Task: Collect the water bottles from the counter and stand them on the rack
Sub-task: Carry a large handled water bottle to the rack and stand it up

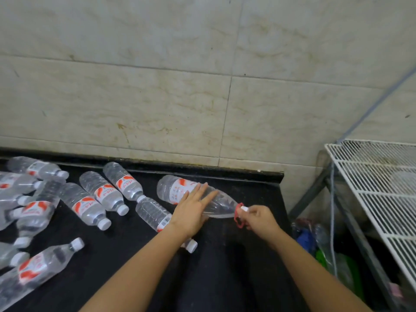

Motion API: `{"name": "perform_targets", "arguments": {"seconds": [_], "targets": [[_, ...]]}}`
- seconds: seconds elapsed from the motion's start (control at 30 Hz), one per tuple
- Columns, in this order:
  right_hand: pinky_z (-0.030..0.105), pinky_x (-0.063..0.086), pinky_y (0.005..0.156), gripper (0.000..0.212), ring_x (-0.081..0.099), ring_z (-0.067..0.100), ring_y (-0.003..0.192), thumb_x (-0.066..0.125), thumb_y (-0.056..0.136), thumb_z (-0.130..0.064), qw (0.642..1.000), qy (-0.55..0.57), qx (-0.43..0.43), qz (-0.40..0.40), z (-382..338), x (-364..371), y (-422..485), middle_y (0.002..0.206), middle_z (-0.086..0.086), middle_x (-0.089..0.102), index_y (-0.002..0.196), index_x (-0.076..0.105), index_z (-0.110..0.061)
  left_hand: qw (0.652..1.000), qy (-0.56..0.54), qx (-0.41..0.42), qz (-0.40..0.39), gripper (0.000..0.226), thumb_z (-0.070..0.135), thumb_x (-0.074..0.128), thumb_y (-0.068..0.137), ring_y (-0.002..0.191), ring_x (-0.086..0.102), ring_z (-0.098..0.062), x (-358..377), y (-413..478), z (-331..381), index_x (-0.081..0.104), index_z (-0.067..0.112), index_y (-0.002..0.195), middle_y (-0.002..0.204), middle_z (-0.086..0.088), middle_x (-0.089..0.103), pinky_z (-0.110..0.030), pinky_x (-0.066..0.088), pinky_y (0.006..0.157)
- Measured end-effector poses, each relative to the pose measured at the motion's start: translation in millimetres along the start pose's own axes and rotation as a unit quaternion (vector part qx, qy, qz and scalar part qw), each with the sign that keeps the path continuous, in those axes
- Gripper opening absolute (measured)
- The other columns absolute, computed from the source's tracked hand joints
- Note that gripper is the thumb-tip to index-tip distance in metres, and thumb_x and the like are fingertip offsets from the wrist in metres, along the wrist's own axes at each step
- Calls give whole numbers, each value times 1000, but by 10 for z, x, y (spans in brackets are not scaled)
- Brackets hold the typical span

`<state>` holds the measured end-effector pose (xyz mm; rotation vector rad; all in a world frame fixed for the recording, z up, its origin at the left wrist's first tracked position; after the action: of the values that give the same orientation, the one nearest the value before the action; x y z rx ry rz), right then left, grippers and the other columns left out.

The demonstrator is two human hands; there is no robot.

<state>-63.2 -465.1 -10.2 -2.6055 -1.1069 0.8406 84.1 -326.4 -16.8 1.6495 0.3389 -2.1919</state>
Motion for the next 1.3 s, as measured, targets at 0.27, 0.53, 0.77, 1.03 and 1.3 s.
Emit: {"name": "perform_targets", "arguments": {"seconds": [0.27,0.53,0.77,1.03,1.3], "targets": [[28,32,51,34,44,14,56,67,84,-36,970,-143,-155,123,-744,-707,-384,58,0,51,74,64,-4,980,-169,-20,107,84,46,73,73,129,40,-12,-267,105,449,34,25,144,142,8,42,-26,34,105],[33,34,57,29,44,15,62,69,82,-30,940,-212,-262,53,-1018,-714,-495,67,4,54,72,60,-5,946,-290,-68,130,98,38,82,66,117,38,-12,-177,-58,596,26,31,147,121,8,39,-32,39,102],[35,38,56,34,46,19,60,70,78,-44,927,-259,-270,32,-1271,-595,-539,62,-1,50,65,56,-16,906,-400,-60,129,89,23,84,64,116,55,-1,-274,-207,454,38,50,135,125,17,60,-36,45,102],[28,21,48,49,28,11,51,73,81,-38,899,-277,-323,106,-1989,-1598,-1123,53,-4,32,54,38,-18,859,-486,15,161,91,32,83,68,109,54,9,-800,-32,1348,29,46,140,121,22,57,-3,40,84],[21,18,43,44,24,5,45,75,80,-36,882,-205,-345,246,-2258,-3213,-1604,52,-3,30,63,60,1,841,-504,150,126,81,19,86,64,96,57,15,-1540,576,2723,36,35,126,111,29,51,-16,53,76]]}}
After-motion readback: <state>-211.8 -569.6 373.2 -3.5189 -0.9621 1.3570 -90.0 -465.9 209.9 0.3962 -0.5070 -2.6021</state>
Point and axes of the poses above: each hand's wrist, its own y-axis towards the middle knuckle, its own x-axis out of the palm, z = x × y, the point moved 2 cm from there along y, towards the middle knuckle
